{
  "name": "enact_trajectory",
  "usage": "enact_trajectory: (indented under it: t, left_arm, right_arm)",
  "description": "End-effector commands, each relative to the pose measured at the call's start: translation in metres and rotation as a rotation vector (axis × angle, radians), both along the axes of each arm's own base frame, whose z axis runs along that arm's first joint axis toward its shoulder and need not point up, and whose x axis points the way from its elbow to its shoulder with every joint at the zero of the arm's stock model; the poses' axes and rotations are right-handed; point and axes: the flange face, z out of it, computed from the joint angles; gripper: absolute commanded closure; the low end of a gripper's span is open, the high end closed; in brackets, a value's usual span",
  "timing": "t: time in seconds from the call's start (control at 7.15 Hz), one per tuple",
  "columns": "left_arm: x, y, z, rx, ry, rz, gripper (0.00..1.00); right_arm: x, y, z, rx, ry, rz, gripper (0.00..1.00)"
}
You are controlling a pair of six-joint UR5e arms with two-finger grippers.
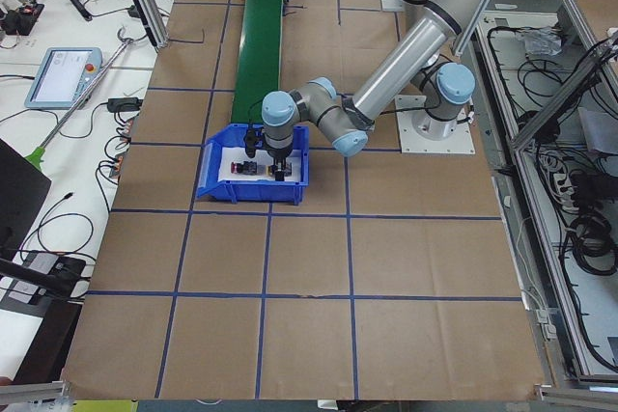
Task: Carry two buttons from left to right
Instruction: 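Lower the left gripper into the bin and grasp the yellow-capped button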
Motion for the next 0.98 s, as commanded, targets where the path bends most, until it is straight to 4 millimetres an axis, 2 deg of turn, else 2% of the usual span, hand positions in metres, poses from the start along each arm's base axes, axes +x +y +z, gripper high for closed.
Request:
enact_trajectory:
  t: [0.0, 0.14, 0.28, 0.42, 0.56, 0.7, 0.84]
  left_arm:
    - [0.001, 0.0, 0.004, -0.01, -0.006, 0.002, 0.02]
    - [0.001, 0.001, 0.004, -0.009, -0.005, 0.0, 0.22]
    - [0.001, 0.001, 0.004, -0.006, -0.005, -0.001, 0.48]
    - [0.002, 0.003, 0.003, 0.012, -0.021, 0.004, 0.71]
    - [0.005, 0.004, 0.005, 0.026, -0.042, 0.01, 0.87]
    - [0.008, 0.002, 0.009, 0.026, -0.042, 0.011, 0.95]
    - [0.01, 0.002, 0.03, 0.017, -0.049, 0.012, 0.97]
  right_arm:
    - [0.0, -0.004, -0.004, 0.004, -0.004, -0.002, 0.0]
    - [0.0, -0.004, -0.003, 0.0, -0.006, -0.003, 0.0]
    - [0.0, -0.004, 0.001, -0.006, -0.005, -0.002, 0.0]
    - [0.0, -0.004, -0.002, 0.0, -0.004, -0.002, 0.0]
    - [0.0, -0.004, -0.003, 0.001, -0.004, -0.002, 0.0]
    - [0.0, -0.004, -0.003, 0.001, -0.004, -0.002, 0.0]
    - [0.0, -0.004, -0.003, 0.001, -0.004, -0.002, 0.0]
